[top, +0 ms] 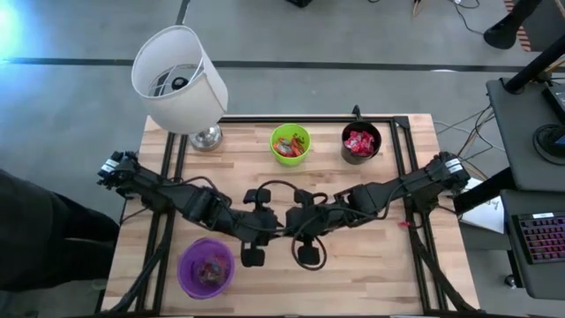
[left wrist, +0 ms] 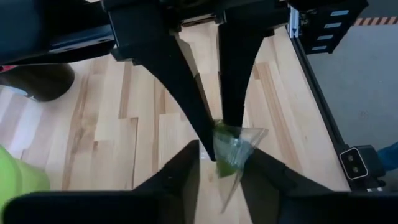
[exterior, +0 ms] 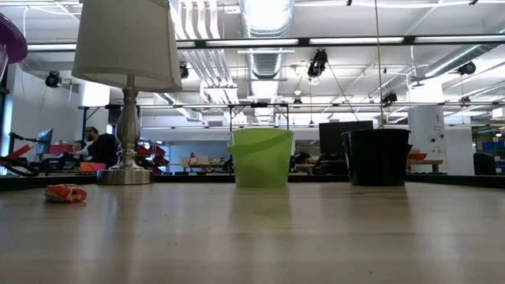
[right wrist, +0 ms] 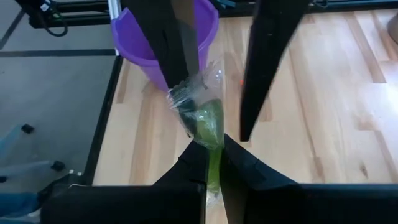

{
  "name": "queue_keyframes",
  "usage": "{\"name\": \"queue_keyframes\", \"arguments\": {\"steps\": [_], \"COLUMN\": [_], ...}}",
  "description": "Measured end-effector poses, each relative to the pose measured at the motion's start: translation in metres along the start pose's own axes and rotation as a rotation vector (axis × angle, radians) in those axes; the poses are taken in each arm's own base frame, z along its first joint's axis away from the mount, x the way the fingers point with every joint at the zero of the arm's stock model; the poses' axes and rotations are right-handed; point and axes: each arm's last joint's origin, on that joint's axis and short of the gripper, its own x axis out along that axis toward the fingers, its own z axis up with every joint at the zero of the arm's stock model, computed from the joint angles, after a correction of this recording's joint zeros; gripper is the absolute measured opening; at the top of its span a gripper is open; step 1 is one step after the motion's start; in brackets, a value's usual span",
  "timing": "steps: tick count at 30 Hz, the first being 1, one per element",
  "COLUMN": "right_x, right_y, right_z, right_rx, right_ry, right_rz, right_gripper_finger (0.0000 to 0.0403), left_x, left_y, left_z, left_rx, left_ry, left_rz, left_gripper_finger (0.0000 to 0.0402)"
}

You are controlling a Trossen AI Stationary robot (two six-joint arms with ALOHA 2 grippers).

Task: Sort candy
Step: Put the green gummy into the violet bucket

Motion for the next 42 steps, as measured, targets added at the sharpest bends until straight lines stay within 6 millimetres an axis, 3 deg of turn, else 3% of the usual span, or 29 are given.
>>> {"name": "queue_keyframes", "arguments": {"steps": [7,15,23,32,37,42], "right_x": [0.000,0.001,0.001,0.001,0.001,0.000], "right_y": [0.000,0.000,-0.005,-0.007,-0.009,-0.011], "right_z": [0.000,0.000,0.000,-0.006,-0.012,-0.018], "right_rx": [0.010,0.053,0.044,0.033,0.028,0.058], "right_ry": [0.002,0.009,0.021,0.079,0.147,0.203], "right_rz": [-0.004,0.017,0.028,0.010,-0.012,-0.032], "right_gripper_finger": [0.0013,0.0017,0.0080,0.0139,0.0148,0.0146], "left_x": [0.001,0.001,0.001,-0.005,-0.014,-0.031], "left_y": [0.002,0.002,0.003,0.003,-0.007,-0.024], "left_z": [0.000,0.000,-0.001,-0.024,-0.036,-0.053], "left_rx": [-0.004,-0.015,-0.041,-0.195,-0.284,-0.303], "left_ry": [0.002,0.001,0.016,0.287,0.478,0.646], "left_rz": [0.002,0.001,0.003,-0.091,-0.236,-0.253], "left_gripper_finger": [0.0010,0.0006,0.0002,0.0001,0.0001,0.0001]}}
